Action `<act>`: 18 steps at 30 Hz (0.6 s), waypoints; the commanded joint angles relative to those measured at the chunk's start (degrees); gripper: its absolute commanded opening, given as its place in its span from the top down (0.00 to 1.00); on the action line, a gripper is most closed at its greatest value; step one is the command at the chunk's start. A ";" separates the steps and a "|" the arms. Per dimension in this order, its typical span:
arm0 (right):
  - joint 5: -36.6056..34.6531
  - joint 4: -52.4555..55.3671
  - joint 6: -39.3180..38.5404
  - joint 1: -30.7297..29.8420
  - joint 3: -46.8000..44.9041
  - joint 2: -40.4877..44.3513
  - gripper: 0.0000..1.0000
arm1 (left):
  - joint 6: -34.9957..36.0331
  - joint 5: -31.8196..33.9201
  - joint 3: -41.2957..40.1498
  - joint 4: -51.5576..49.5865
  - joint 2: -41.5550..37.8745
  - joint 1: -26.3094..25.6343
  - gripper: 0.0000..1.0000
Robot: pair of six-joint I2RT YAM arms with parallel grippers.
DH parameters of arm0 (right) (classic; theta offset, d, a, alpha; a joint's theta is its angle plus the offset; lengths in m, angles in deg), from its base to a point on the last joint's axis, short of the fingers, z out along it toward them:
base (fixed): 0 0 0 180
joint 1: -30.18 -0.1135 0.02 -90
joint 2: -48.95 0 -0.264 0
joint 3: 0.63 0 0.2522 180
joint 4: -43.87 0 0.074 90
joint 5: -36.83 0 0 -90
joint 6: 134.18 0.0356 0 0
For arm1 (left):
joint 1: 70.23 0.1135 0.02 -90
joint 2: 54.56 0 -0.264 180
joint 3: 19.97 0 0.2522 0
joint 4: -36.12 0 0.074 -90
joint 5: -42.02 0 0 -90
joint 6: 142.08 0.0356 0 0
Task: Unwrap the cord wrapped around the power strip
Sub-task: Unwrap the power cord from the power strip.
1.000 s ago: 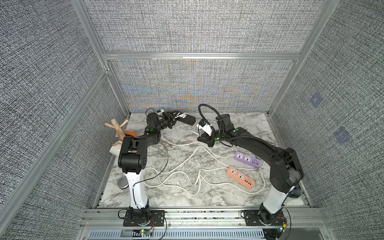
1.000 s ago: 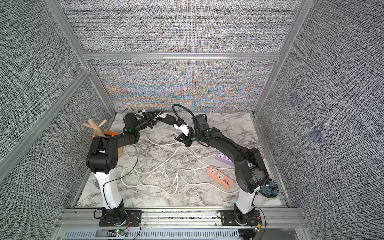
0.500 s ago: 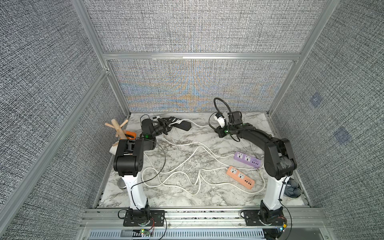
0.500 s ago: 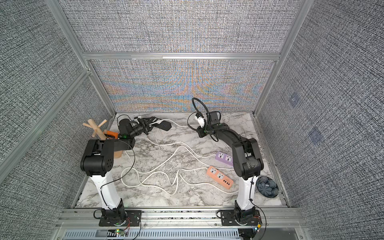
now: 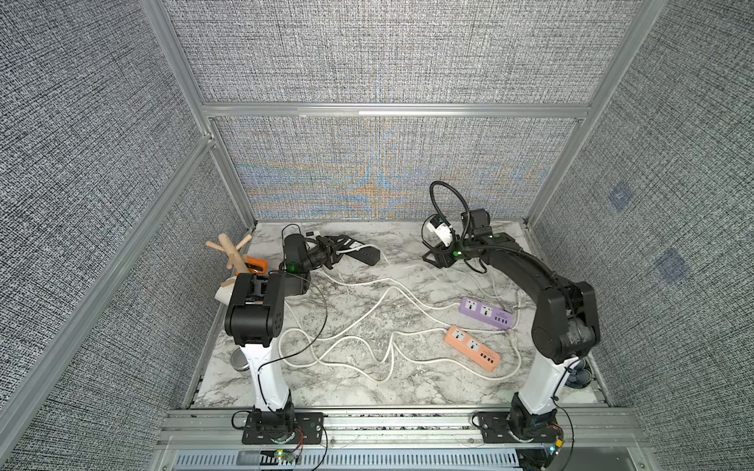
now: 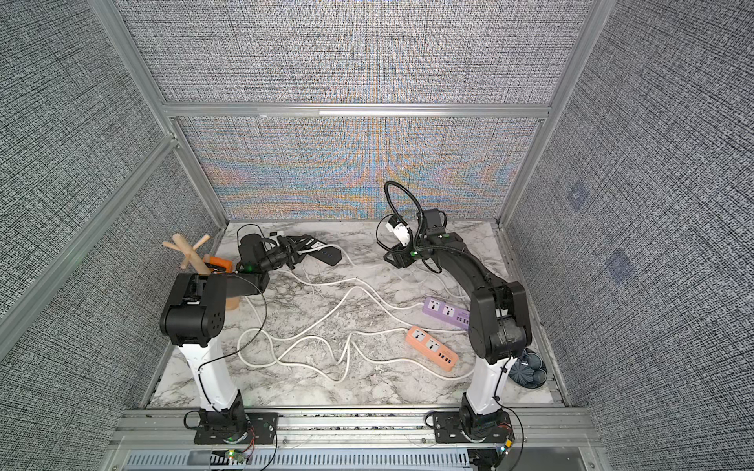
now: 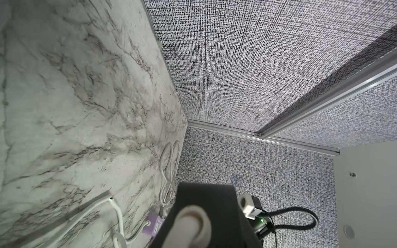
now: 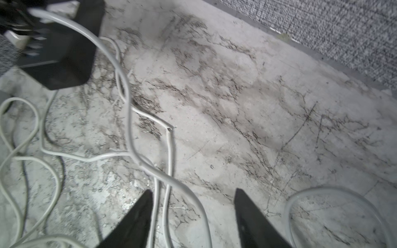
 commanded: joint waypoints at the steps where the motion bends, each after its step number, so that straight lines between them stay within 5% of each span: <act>1: 7.67 1.83 -3.39 -1.06 1.30 1.87 0.20 | 2.32 -0.49 1.07 -0.68 -0.35 -1.04 1.00; 18: 16.09 -6.33 2.59 -7.54 7.90 -12.91 0.29 | -2.60 -0.36 3.90 3.20 -2.44 -3.17 1.00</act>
